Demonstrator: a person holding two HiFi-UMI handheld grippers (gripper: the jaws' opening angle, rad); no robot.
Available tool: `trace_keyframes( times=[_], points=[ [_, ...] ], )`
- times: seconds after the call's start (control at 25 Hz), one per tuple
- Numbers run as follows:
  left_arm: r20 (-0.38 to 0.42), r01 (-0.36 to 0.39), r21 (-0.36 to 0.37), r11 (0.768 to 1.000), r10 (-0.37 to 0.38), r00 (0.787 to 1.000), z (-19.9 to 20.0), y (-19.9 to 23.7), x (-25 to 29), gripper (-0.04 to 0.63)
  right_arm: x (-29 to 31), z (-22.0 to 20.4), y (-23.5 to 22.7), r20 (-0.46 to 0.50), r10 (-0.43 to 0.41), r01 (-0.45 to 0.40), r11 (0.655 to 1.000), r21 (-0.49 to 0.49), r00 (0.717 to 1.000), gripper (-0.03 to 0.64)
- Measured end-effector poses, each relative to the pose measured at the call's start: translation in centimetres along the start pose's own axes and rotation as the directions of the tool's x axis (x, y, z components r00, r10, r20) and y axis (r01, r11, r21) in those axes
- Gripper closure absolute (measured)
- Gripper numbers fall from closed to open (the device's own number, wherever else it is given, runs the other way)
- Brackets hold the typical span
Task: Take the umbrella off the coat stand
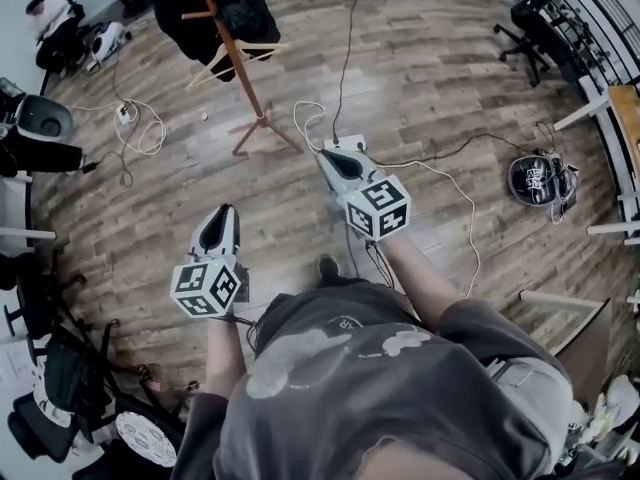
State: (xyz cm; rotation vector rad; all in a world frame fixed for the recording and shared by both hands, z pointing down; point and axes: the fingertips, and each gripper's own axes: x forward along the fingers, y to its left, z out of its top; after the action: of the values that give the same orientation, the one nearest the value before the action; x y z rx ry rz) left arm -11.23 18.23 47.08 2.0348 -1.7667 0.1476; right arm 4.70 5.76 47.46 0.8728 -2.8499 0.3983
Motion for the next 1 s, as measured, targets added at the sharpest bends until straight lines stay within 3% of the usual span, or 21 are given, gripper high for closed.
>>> trace_keyframes(
  times=[0.44, 0.76, 1.0],
  points=[
    [0.061, -0.095, -0.036, 0.995, 0.097, 0.993, 2.3, 3.6, -0.3, 0.552, 2.5, 0.6, -1.5, -0.001, 0.026, -0.026, 1.0, 0.011, 1.0, 0.618],
    [0.069, -0.006, -0.021, 1.0, 0.008, 0.998, 4.7, 5.2, 5.4, 0.552, 5.3, 2.3, -4.7, 0.005, -0.037, 0.037, 0.999, 0.002, 0.999, 0.618],
    [0.041, 0.028, 0.001, 1.0, -0.028, 0.999, 7.2, 8.8, 12.0, 0.552, 10.0, 3.7, -8.1, -0.002, -0.104, 0.104, 0.995, 0.0, 0.995, 0.618]
  ],
)
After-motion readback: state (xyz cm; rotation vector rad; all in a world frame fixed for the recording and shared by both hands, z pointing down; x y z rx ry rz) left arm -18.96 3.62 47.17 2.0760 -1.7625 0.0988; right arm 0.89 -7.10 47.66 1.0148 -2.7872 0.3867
